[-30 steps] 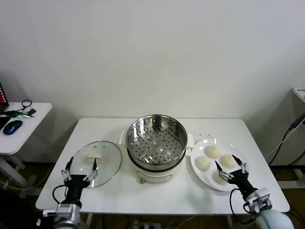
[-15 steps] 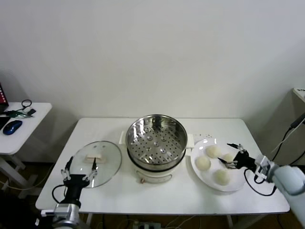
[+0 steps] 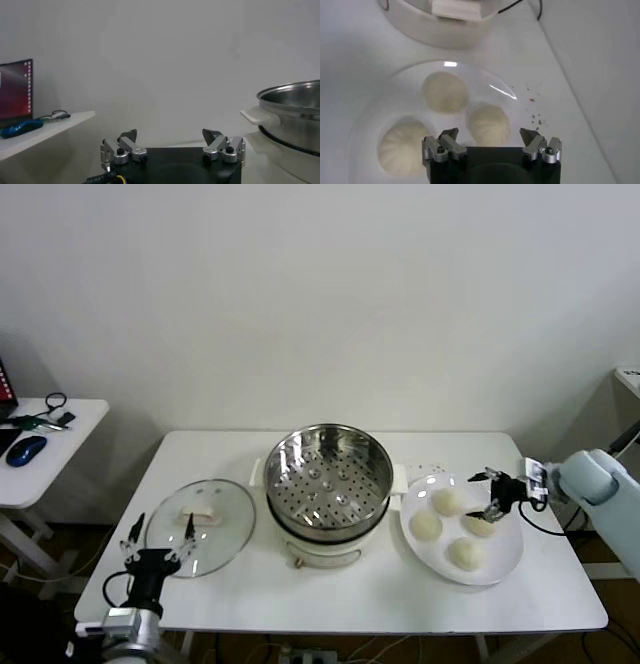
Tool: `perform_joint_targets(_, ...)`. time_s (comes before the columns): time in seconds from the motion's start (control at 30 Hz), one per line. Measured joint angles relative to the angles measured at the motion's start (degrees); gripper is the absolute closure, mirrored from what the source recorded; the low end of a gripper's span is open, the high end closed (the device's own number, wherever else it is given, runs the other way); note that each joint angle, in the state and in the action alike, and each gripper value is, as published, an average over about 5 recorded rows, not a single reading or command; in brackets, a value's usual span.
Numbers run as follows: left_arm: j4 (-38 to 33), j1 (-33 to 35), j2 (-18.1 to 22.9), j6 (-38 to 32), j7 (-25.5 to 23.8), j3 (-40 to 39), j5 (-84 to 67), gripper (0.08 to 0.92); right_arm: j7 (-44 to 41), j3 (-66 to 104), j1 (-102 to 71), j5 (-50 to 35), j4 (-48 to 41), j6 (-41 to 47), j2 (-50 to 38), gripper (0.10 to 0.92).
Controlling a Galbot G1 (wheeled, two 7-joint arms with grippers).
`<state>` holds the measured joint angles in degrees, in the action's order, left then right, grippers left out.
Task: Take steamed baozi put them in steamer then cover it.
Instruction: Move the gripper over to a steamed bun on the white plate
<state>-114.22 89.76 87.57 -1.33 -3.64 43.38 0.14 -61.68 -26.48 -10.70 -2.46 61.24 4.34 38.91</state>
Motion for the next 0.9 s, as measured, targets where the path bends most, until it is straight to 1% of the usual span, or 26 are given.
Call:
perform_joint_targets(0.17,0.25,-0.1,0.03,0.18,-0.04,0.97,-1.35,0.177,-1.97,-9.97,7.26,0.39,-6.08,-0.41,4.12,0.203)
perform_joint_targets(0.33,0.47,0.21,-0.04,0.27,-0.07,2.05,-2.39,0.177,-2.95,-15.66,11.36,1.48,-11.69,-1.05,8.19,0.203)
perform_joint_targets(0.6,0.81,0.45,-0.5,0.35,-0.11,3.49,-3.35,0.177,-3.72,-20.11,14.44,3.59,-19.22,-2.31,13.53,0.203)
perform_joint_targets(0.9,0.85,0.42,-0.47,0.43,-0.11,4.11,-3.55,0.177,-4.14,-21.33,14.89,5.65,-24.52,-3.57,17.66,0.203)
